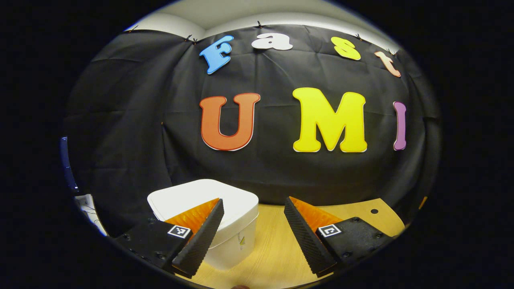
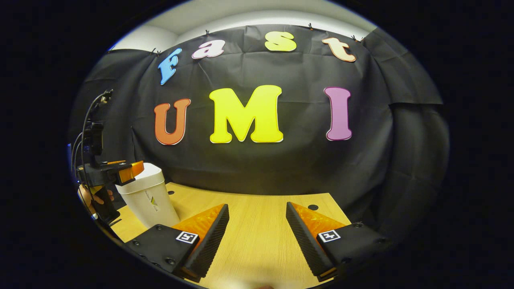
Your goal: Press the lid of the desktop garbage bin to open it, pick up the crumpled paper on the desktop and throw it into the bin, then pick up the pop can on the desktop and drop it into the bin, and finally close the garbage bin lid.
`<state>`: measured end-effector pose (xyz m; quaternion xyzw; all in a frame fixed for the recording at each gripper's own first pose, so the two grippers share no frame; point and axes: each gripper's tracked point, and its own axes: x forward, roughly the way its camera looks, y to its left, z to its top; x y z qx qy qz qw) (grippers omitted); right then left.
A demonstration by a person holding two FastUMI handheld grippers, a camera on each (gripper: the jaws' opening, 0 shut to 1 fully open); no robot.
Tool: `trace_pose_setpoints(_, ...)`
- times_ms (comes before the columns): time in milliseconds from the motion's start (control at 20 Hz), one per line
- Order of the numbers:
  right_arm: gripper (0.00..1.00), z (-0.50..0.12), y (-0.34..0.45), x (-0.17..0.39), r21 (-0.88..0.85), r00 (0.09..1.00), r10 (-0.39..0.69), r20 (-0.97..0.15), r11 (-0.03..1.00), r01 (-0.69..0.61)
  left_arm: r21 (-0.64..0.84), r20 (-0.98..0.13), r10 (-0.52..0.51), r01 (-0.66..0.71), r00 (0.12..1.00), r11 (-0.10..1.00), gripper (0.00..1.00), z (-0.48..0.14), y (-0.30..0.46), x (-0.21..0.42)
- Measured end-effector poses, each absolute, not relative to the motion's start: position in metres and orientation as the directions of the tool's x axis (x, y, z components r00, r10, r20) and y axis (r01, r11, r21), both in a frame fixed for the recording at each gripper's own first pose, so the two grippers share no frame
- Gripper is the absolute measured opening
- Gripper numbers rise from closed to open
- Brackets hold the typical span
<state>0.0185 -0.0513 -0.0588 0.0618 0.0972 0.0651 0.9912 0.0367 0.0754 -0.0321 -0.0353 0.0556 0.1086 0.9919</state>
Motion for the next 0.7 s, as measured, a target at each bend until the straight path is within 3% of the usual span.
trace_pose_setpoints(400,0.92,-0.041,-0.045,0.019,0.102,0.987,0.101,-0.123,0.991,-0.088,-0.066,-0.064,0.086,-0.09,0.994,0.994,0.99,-0.015,0.016,0.013)
trace_pose_setpoints(700,0.92,-0.034,-0.037,0.023,0.1,0.992,0.085,-0.091,0.992,-0.076,-0.082,-0.077,0.067,-0.074,0.995,0.994,0.99,-0.021,0.014,0.011)
